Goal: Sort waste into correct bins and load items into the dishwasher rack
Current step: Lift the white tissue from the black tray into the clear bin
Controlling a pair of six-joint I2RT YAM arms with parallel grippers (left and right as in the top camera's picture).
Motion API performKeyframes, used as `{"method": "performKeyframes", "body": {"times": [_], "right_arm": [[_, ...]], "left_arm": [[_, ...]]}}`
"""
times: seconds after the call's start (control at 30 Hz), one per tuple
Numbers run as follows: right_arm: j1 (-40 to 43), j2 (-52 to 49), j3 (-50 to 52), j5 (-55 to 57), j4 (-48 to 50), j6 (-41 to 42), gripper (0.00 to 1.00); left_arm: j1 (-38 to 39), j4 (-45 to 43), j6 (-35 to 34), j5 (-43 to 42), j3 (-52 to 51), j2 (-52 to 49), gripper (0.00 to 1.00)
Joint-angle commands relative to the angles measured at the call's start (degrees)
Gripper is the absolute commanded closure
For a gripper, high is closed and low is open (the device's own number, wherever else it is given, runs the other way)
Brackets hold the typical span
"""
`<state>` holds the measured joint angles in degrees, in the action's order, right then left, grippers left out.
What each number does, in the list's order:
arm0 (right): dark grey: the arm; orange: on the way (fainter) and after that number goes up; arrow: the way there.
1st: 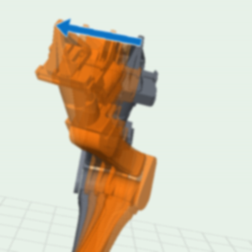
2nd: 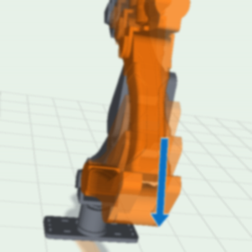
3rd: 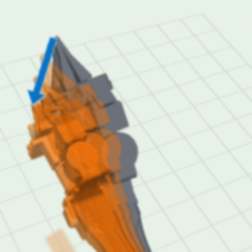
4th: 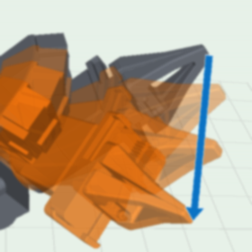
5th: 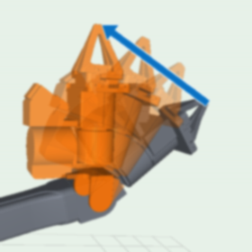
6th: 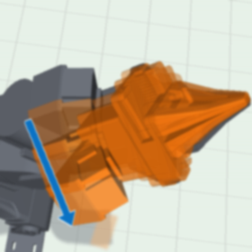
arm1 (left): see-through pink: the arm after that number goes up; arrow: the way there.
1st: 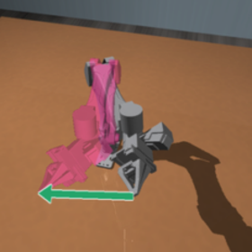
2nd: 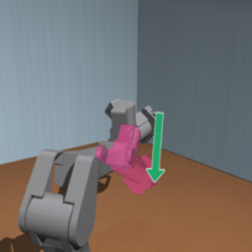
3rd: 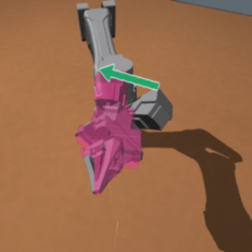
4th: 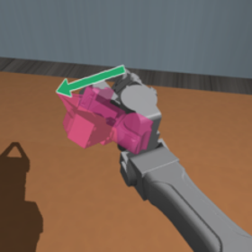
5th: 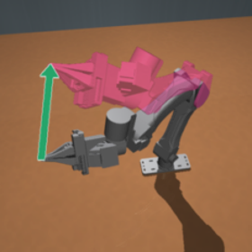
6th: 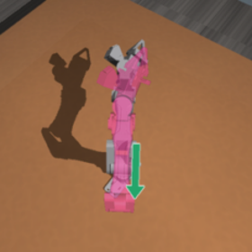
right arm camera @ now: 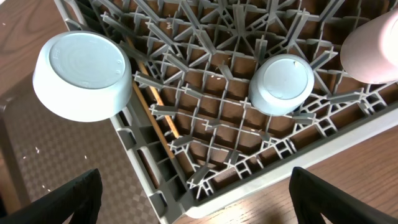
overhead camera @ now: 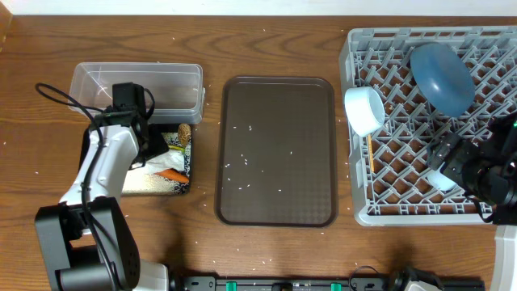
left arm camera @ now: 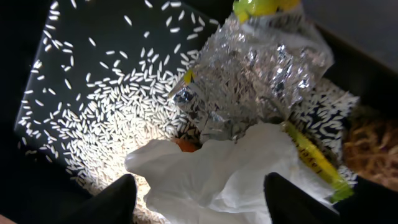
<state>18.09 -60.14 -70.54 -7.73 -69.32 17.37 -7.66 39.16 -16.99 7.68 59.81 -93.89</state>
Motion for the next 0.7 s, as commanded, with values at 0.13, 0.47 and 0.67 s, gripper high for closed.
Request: {"method": "performKeyframes", "body": {"times": [0.13,0.47,0.67], "right_arm": [[0.2,0.2,-0.7,-0.2,0.1,-0.7,0.1],[0.2,0.2,-0.7,-0.2,0.1,-1.2,0.11],[0.2,0.2,-0.7,-0.2,0.2,-1.2,0.1]], "left_arm": [[0.0,-1.1,-0.2,0.1,-4.5,-0.5,0.6],[0.0,7.0,0.9,-3.7,4.4,9.5,0.94],[0.0,-1.0,1.1,-5.8,5.8,17.9,0.94]]}}
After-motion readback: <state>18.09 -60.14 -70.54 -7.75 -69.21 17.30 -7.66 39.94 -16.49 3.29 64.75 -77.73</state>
